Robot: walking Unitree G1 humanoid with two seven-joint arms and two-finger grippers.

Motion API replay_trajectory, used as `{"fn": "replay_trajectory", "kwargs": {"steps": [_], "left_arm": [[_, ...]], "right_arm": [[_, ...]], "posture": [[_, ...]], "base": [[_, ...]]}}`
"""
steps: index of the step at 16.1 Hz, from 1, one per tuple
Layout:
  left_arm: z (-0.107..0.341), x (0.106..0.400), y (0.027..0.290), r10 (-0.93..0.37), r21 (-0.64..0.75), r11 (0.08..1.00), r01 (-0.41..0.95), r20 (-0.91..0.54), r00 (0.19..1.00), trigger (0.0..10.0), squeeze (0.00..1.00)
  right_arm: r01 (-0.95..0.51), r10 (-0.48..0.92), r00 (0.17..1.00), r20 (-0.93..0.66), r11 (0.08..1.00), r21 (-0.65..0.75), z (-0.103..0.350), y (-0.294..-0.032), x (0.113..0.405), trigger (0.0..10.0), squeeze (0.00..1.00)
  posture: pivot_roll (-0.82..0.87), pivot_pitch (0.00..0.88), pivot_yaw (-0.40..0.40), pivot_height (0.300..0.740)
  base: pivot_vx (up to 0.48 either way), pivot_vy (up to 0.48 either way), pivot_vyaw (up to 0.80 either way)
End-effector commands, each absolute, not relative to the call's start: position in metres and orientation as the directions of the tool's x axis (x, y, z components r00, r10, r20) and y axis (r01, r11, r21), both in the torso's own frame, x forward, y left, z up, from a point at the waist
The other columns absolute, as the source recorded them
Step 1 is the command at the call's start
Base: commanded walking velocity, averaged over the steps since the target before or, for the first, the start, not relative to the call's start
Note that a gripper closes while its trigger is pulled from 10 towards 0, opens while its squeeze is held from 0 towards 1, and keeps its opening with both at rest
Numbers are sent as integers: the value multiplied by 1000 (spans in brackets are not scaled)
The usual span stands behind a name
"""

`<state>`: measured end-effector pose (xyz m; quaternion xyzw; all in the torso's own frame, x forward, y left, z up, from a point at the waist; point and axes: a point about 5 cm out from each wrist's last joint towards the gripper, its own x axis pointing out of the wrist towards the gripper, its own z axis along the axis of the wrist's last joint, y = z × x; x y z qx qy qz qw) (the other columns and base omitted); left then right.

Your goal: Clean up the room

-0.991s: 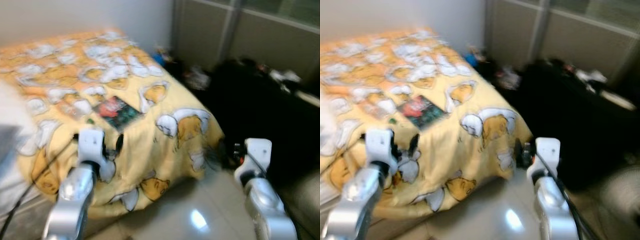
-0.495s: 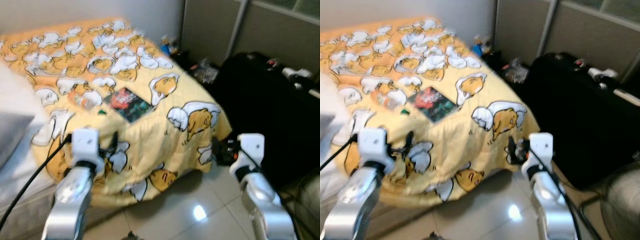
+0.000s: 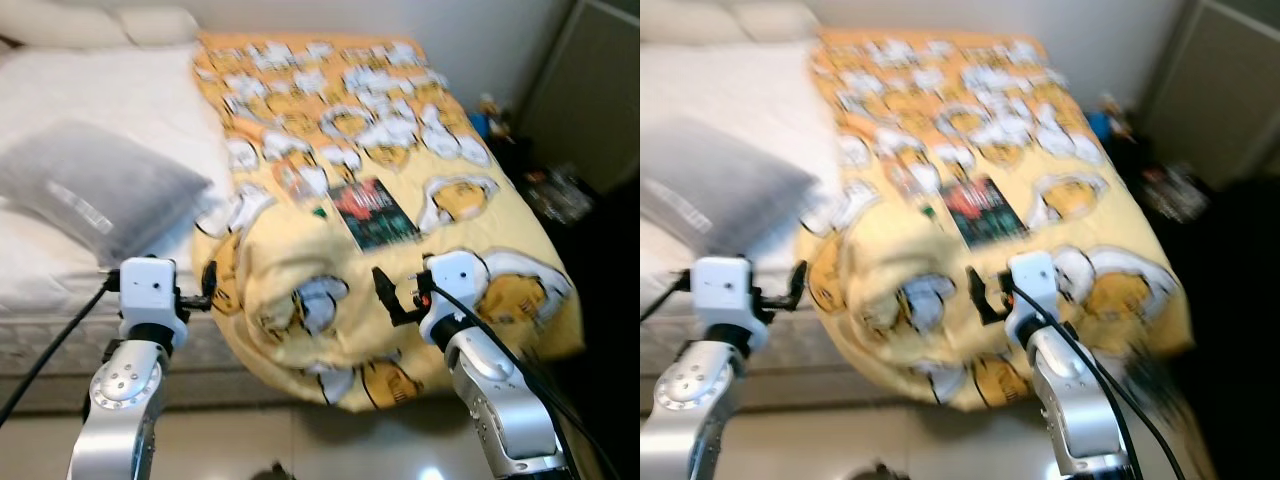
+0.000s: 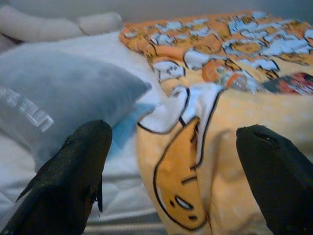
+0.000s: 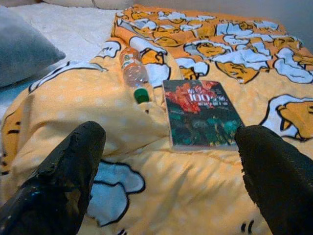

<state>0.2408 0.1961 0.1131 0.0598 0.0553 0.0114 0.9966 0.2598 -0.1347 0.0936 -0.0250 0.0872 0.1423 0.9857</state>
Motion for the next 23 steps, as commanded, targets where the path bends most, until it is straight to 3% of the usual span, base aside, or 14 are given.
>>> {"fn": "replay_trajectory", "kwargs": {"steps": [1,12,17,23], "left_arm": [[115,242,192,12,119,993,1,-103,995,10000,82],[113,240,186,-27,109,993,40,-112,993,10000,102],[115,241,185,-40,114,992,54,-116,992,10000,133],[123,256,180,-131,148,978,145,-106,986,10000,133]], "right_arm": [[-279,269,946,-181,960,-27,94,-138,262,10000,0],[-273,262,951,-164,961,-49,102,-135,277,10000,0],[-226,222,961,-162,974,-4,105,-136,287,10000,0],[-194,179,970,-167,978,-75,117,-143,302,10000,0]], "posture": [[1,0,20,740],[14,0,3,740],[31,0,-1,740],[18,0,17,740]], "base": [[292,0,800],[280,0,73],[272,0,480],[270,0,0]]}}
